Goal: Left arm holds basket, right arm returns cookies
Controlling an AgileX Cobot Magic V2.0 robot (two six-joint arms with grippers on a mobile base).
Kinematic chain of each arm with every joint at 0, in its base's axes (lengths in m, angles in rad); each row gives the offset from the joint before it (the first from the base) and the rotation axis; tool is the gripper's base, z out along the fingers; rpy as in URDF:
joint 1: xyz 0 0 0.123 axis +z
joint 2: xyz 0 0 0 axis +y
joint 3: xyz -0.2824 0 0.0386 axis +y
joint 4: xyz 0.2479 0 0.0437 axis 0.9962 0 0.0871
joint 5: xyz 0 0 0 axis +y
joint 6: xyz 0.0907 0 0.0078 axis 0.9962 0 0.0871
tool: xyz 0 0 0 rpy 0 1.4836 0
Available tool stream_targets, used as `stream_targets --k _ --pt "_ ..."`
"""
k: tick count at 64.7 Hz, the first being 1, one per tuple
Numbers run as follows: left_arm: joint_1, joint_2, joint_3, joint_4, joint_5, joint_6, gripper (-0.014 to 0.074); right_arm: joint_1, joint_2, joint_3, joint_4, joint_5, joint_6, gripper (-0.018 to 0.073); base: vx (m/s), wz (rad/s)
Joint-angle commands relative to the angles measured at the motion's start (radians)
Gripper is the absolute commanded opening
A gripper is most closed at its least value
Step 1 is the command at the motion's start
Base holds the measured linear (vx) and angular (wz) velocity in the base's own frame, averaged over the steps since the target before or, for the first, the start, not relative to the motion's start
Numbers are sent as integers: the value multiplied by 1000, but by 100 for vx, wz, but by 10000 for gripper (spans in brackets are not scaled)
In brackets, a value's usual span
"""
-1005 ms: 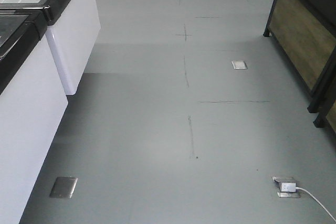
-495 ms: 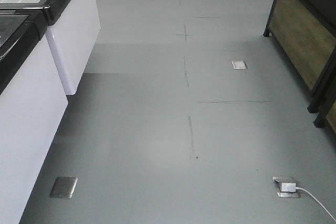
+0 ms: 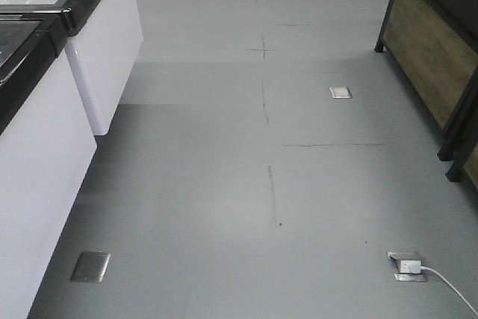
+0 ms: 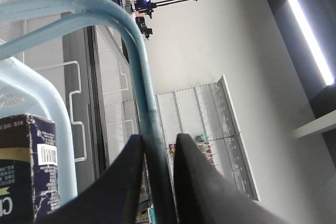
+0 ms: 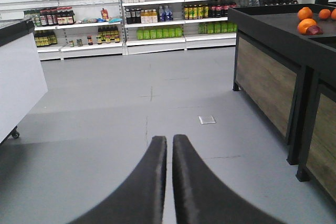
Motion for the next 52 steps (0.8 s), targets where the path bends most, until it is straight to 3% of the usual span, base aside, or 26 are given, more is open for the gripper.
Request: stream_targets --k 1,28,43,52 --pt "1 -19 -26 3 -85 7 13 -1 -13 18 -5 -76 -6 -3 0 0" --pt "0 -18 -26 3 -222 -8 -7 -1 -13 18 -5 -76 -6 -3 0 0" --pt "-1 -21 -26 8 -330 -120 -6 -1 -13 18 -5 -76 -6 -3 0 0" --pt "-36 -25 -28 -1 -401 -172 -6 -1 -13 18 -5 -76 -6 -3 0 0"
